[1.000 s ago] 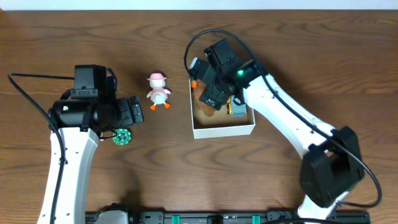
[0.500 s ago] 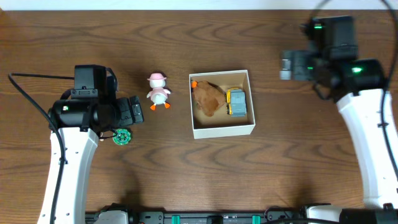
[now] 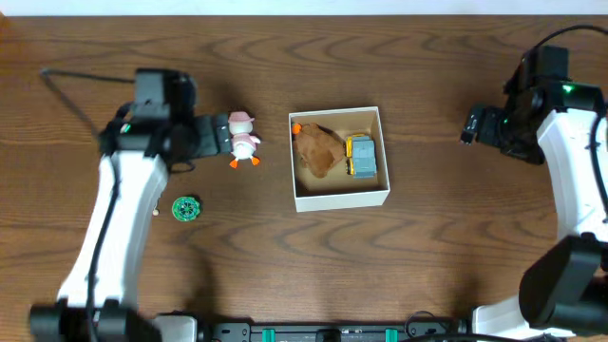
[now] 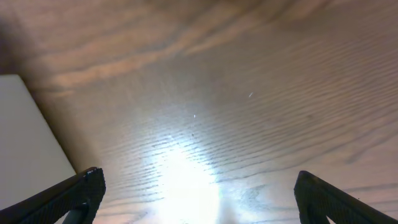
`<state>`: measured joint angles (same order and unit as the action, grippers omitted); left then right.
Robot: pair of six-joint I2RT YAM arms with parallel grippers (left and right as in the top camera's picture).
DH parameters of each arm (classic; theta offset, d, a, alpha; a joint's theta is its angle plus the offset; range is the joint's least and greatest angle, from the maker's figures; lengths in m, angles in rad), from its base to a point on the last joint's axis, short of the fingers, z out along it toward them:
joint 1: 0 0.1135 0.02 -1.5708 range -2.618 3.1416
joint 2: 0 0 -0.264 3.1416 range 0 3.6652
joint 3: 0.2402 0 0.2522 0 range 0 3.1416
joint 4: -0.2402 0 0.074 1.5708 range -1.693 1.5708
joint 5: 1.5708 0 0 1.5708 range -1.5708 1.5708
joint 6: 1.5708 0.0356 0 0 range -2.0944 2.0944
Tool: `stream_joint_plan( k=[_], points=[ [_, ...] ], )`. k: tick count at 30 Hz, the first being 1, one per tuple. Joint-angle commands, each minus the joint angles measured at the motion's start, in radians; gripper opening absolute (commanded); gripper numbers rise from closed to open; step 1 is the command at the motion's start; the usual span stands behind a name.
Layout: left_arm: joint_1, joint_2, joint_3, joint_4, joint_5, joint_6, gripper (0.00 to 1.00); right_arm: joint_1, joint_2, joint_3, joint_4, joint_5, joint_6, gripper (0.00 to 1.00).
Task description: Pack container
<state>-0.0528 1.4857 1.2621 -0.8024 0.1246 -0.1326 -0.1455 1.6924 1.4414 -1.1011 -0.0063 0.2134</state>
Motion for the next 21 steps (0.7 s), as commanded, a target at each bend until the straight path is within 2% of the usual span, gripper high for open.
stream_joint_plan(
  k=[1, 5, 8, 15, 21],
  points=[
    [-0.055, 0.152, 0.106, 0.010, -0.014, 0.032, 0.98, -0.003, 0.022, -0.029, 0.011, -0.010, 0.017, 0.99],
    [-0.084, 0.311, 0.222, 0.010, -0.038, 0.026, 0.98, -0.003, 0.023, -0.050, 0.023, -0.010, 0.005, 0.99],
    [-0.077, 0.401, 0.260, 0.013, -0.037, -0.034, 0.98, -0.003, 0.023, -0.050, 0.024, -0.010, -0.005, 0.99],
    [-0.070, 0.546, 0.261, 0.011, -0.019, -0.056, 0.98, -0.003, 0.023, -0.050, 0.036, -0.011, -0.005, 0.99],
    [-0.071, 0.604, 0.261, -0.001, -0.019, -0.056, 0.98, -0.003, 0.023, -0.050, 0.035, -0.011, -0.005, 0.99]
  ],
)
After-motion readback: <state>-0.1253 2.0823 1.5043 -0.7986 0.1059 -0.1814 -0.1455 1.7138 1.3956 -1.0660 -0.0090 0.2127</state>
